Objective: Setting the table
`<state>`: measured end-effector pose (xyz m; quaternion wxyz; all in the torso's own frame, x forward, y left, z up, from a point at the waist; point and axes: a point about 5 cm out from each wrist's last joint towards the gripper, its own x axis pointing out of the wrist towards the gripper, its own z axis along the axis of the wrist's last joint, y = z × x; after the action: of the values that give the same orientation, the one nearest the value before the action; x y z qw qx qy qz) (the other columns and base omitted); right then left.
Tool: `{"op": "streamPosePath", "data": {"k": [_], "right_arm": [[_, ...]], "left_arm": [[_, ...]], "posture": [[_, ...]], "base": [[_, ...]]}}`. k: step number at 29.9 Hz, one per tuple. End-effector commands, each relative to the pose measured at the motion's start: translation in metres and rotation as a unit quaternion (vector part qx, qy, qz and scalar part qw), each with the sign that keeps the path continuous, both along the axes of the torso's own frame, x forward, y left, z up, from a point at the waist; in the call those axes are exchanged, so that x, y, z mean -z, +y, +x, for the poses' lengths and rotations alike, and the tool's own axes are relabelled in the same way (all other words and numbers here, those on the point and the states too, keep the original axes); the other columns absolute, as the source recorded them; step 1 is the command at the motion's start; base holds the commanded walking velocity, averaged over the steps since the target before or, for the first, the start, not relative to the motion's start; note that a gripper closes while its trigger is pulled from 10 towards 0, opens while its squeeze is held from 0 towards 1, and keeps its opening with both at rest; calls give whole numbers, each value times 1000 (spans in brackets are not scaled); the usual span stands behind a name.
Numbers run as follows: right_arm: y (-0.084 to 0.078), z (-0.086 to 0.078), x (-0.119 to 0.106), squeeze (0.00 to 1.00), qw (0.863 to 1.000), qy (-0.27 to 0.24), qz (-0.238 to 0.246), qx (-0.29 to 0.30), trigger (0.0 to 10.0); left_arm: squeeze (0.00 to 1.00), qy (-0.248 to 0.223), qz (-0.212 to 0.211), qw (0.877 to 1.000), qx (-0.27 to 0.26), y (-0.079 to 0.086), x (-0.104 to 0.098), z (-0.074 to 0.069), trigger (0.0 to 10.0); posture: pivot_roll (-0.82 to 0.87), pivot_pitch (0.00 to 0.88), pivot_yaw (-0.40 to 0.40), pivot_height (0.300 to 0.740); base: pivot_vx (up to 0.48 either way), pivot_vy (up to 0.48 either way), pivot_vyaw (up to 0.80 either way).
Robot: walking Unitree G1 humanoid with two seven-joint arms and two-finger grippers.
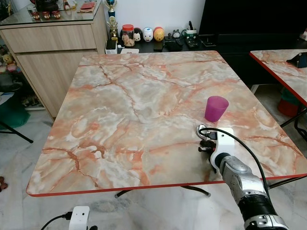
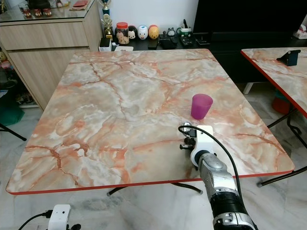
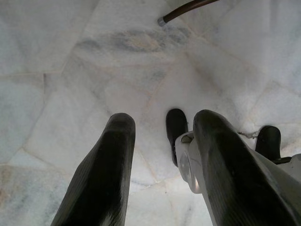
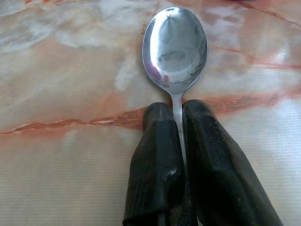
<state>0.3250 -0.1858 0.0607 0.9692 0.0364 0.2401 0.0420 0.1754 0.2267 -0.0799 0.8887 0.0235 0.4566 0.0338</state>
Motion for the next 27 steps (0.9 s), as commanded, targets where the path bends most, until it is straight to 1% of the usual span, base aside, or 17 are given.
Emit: {"op": "streamPosePath", "data": {"k": [1, 2, 3, 4, 6, 9, 12, 13, 14, 15, 20, 21, 22, 23, 24, 26, 27], "right_arm": [[6, -1, 2, 0, 1000, 0, -3, -7, 0], [5, 1, -2, 0, 1000, -21, -11, 0, 39], [4, 3, -7, 0, 999, -43, -18, 7, 7451], [3, 5, -12, 0, 998, -63, -22, 14, 9961], [4, 7, -21, 0, 994, -105, -25, 12, 10000], [10, 6, -25, 0, 991, -130, -37, 6, 10000], [17, 4, -31, 0, 985, -166, -50, -6, 10000], [19, 3, -35, 0, 982, -184, -49, -5, 10000], [20, 1, -43, 0, 974, -220, -52, 7, 10000], [20, 1, -46, 0, 971, -234, -55, 13, 10000], [18, -3, -54, 0, 960, -269, -76, 32, 10000], [19, -5, -58, 0, 956, -282, -81, 30, 10000], [20, -7, -62, 0, 951, -298, -75, 33, 10000], [23, -11, -69, 0, 943, -325, -64, 37, 10000], [25, -12, -72, 0, 939, -336, -64, 33, 10000], [29, -15, -78, 0, 929, -359, -88, 21, 10000], [32, -17, -83, 0, 921, -378, -96, 16, 10000]], "left_arm": [[0, 12, -5, 1000, -2, 0, 2, -4, 10000], [0, 12, -5, 1000, -3, 1, 2, -4, 10000], [0, 12, -5, 1000, -3, 1, 2, -4, 10000], [0, 12, -5, 1000, -4, 1, 2, -4, 10000], [0, 12, -3, 1000, -3, 0, 2, -4, 10000], [0, 12, -2, 1000, -2, 0, 2, -4, 10000], [0, 12, -2, 1000, -2, 0, 2, -4, 10000], [0, 12, -1, 1000, -2, 0, 2, -4, 10000], [0, 12, 0, 1000, -2, 0, 2, -4, 10000], [0, 12, 1, 1000, -2, 0, 2, -4, 10000], [0, 13, 12, 1000, 5, 1, 2, -4, 10000], [0, 13, 14, 1000, 5, 2, 2, -5, 10000], [0, 13, 15, 1000, 5, 2, 2, -5, 10000], [0, 15, 17, 1000, 7, 3, 3, -7, 10000], [0, 17, 17, 1000, 9, 3, 3, -8, 10000], [0, 18, 18, 1000, 11, 3, 3, -9, 10000], [0, 20, 21, 1000, 11, 4, 4, -10, 10000]], "posture": [[-17, 0, -6, 740], [-19, 0, -7, 740], [-19, 0, -8, 740], [-18, 0, -8, 740], [-18, 0, -9, 740], [-22, 0, -9, 740], [-18, 0, -12, 740], [-18, 0, -12, 740], [-24, 0, -6, 740], [-27, 0, -5, 740], [-27, 0, -4, 740], [-28, 0, -1, 740], [-29, 0, 1, 740], [-28, 0, 1, 740], [-29, 0, -1, 740], [-31, 0, -1, 740], [-34, 0, -1, 740]], "base": [[0, 0, 0], [0, 0, 0], [0, 0, 0], [0, 0, 0], [0, 0, 0], [0, 0, 0], [0, 0, 0], [0, 0, 0], [0, 0, 0], [0, 0, 0], [0, 0, 0], [0, 0, 0], [0, 0, 0], [0, 0, 0], [0, 0, 0], [0, 0, 0], [0, 0, 0]]}}
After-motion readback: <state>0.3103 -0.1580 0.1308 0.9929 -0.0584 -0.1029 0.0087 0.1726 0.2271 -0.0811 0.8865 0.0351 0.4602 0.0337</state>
